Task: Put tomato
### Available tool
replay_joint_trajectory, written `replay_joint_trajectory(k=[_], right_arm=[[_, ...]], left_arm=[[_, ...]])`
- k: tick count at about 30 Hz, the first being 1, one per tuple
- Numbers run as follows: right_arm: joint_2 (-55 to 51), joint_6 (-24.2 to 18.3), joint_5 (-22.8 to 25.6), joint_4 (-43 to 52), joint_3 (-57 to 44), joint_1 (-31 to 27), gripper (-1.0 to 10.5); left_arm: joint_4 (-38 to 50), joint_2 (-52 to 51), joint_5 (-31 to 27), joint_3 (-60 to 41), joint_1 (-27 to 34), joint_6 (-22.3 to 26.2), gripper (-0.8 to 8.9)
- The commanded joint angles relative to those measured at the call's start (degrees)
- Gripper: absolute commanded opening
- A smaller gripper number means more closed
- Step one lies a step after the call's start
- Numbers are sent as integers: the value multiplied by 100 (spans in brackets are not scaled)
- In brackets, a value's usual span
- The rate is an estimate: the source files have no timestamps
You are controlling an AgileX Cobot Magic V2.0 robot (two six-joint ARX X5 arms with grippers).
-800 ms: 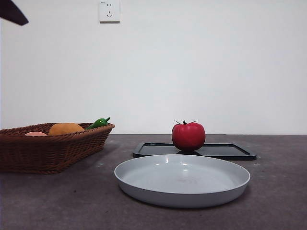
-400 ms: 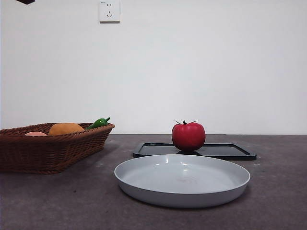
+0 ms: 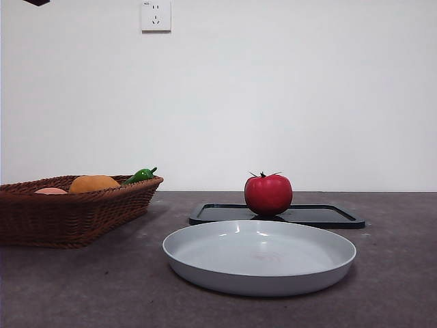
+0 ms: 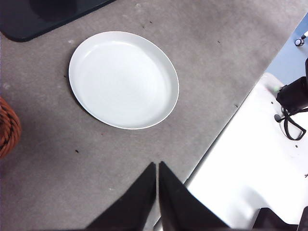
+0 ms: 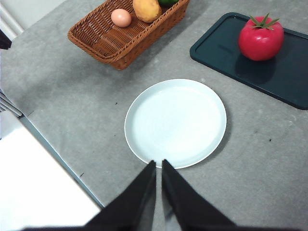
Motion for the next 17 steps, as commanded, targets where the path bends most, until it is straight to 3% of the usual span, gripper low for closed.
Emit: replay_joint_trajectory(k=[1,9,13,17], right_arm=[[17,72,-9,59,22,31,7],[17,72,-9,59,22,31,7],[17,72,-9,57,22,31,7],[17,70,-9,57,22,31,7]], left_arm=[[46,35,26,87,-24,31,7],[61,20,26,87,-50,52,7],[468,-232,-216,85,151,573,7],[1471,-649,-254,31,765,957,7]])
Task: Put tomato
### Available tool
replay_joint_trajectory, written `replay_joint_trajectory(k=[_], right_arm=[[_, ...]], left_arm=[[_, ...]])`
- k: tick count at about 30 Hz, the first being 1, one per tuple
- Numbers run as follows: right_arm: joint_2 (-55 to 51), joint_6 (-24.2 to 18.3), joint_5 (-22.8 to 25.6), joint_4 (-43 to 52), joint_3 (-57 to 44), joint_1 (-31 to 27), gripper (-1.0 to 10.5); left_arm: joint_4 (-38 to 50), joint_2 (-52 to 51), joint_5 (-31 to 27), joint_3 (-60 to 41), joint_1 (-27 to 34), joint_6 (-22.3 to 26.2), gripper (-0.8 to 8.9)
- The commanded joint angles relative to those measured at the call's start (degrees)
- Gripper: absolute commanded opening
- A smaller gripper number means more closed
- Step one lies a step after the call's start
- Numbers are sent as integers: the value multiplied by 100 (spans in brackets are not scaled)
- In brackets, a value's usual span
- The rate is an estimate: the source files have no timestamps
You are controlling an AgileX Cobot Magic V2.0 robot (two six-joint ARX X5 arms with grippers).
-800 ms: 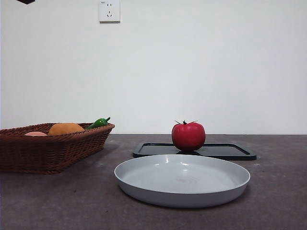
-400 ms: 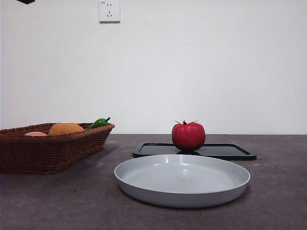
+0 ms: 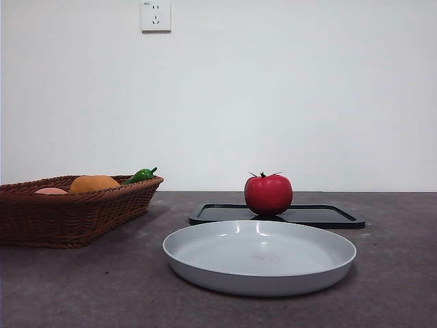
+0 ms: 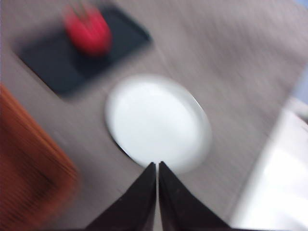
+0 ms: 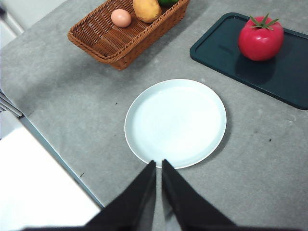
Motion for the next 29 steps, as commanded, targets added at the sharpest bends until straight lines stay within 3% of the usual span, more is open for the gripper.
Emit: replay_joint_trajectory(k=[1,6,12,21,29], right_arm=[[17,72,-9,57,22,31,7],[17,72,-9,57,22,31,7],[17,72,-9,57,22,31,7],[17,72,-7,57,22,31,7],[17,72,-9,57,22,31,7]], left_arm=[[828,-299,-66,-4,459,372,7],[2076,-986,-232,-400,1344,367,7],[3300,-1952,-1458,-1598,1930,319,7],[4352,-3252,-2623,-3744,2181,11,7],[4505,-3980,-2695,-4994,2212,-291,7]])
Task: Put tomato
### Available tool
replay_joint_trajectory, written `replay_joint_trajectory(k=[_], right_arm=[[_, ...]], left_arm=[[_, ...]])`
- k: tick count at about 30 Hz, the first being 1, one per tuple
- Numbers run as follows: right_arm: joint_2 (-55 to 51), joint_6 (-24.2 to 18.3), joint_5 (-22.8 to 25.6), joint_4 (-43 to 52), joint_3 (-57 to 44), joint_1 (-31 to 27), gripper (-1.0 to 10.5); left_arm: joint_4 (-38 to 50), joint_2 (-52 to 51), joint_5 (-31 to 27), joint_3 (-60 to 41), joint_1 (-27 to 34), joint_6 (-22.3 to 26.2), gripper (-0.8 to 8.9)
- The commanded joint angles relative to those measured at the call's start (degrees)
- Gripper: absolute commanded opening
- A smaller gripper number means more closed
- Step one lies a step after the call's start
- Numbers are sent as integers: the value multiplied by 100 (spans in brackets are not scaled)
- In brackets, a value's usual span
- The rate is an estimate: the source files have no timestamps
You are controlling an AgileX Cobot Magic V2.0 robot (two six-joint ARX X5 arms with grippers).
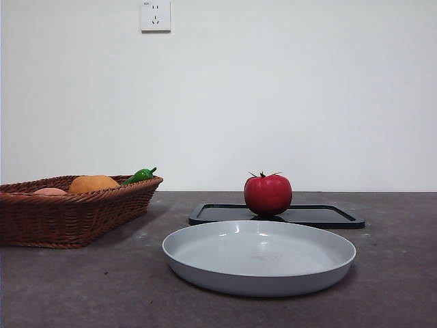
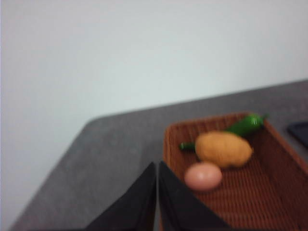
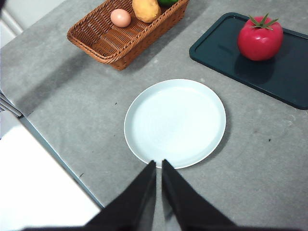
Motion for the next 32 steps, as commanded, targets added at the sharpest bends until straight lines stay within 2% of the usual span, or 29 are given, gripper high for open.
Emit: replay_joint_trajectory(k=[1,12,22,32], right_arm=[[17,72,-9,57,22,31,7],[17,70,-9,57,22,31,7],[17,72,-9,57,22,31,7],[17,72,-9,57,22,31,7]], left_arm=[[81,-184,-31,-264,15,-151,7],[-214,-752,-439,-901,15,-149,7],[-955,-754,-455,-909,15,-219,7],[-944,-754,-455,-907,15,-275,7]])
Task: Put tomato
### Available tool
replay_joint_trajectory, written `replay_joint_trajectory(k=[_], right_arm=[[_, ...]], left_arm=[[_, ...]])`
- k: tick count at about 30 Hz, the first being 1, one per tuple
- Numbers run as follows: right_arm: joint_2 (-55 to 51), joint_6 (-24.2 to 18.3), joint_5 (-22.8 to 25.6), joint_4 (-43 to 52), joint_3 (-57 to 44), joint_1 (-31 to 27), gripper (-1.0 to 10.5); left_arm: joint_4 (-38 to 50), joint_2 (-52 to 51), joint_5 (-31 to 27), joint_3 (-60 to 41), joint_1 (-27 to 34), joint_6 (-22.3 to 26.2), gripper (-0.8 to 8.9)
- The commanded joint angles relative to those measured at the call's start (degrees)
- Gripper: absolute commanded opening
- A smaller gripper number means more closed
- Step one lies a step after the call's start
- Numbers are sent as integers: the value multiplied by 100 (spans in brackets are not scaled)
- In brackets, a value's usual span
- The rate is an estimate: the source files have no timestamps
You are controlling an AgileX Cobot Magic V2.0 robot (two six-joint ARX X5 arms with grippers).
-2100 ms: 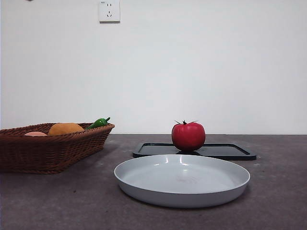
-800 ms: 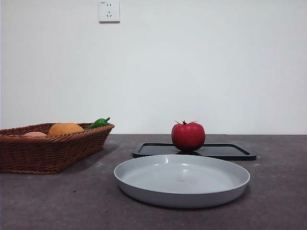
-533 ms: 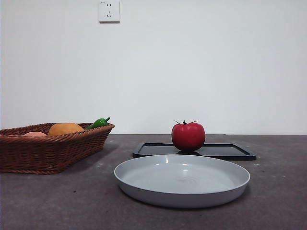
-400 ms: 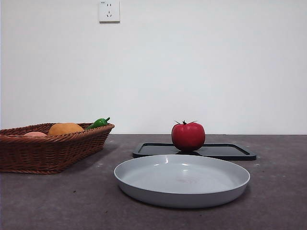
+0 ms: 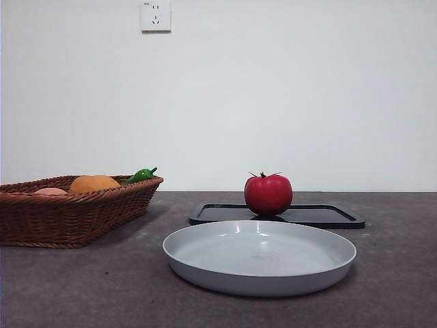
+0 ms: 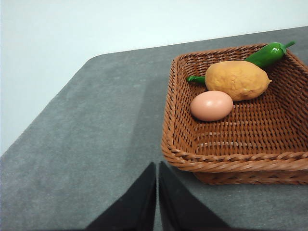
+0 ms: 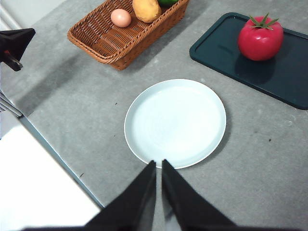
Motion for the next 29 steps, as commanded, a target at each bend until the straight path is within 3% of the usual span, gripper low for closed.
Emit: replay_joint_trajectory(k=[1,16,20,23,29], right_arm=[[17,70,-9,57,22,31,7],[17,72,-9,55,22,31,7],[-52,-289,175,136,15,-35,7],[-199,-372,264,706,-157,-345,7],[-1054,-90,186,2522,-1421,-1344,7]], left_arm=[[-33,-9,-24,-116,15,-37,7],[-33,-9,-24,-116,15,-37,7],[-33,-9,-24,-116,15,-37,7],[-33,-9,-24,-116,15,-37,7],[-33,-7,-24,-116,15,-37,7]])
